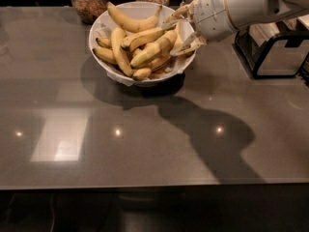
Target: Pick banana from white bowl
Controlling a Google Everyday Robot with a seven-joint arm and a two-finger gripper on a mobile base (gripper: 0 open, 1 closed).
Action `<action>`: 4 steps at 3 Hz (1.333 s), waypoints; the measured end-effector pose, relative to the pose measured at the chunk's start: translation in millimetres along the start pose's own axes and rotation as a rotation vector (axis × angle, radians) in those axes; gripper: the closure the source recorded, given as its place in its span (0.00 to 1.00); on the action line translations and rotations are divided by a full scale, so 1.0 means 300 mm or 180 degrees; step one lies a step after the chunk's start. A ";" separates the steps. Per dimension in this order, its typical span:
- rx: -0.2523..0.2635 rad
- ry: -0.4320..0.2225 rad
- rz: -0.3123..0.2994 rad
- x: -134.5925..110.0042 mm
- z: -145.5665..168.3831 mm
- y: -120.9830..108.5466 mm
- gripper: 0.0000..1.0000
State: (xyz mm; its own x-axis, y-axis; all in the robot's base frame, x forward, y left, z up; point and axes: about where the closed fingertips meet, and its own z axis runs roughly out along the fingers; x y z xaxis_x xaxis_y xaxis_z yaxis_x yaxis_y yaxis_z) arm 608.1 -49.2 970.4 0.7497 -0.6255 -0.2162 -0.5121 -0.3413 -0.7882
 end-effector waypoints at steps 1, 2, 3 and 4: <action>-0.0053 -0.0080 -0.0019 0.005 0.056 0.007 0.47; -0.0105 -0.0150 -0.0025 0.015 0.106 0.015 0.46; -0.0133 -0.0194 -0.0035 0.032 0.147 0.014 0.47; -0.0139 -0.0212 -0.0044 0.049 0.171 0.009 0.66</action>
Offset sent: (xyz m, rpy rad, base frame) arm 0.0238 0.0226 -0.0348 -0.0058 0.0481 0.0663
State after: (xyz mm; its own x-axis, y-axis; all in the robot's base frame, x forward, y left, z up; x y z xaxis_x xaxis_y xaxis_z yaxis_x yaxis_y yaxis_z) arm 639.2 -23.2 935.5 0.7823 -0.5729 -0.2445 -0.5182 -0.3808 -0.7658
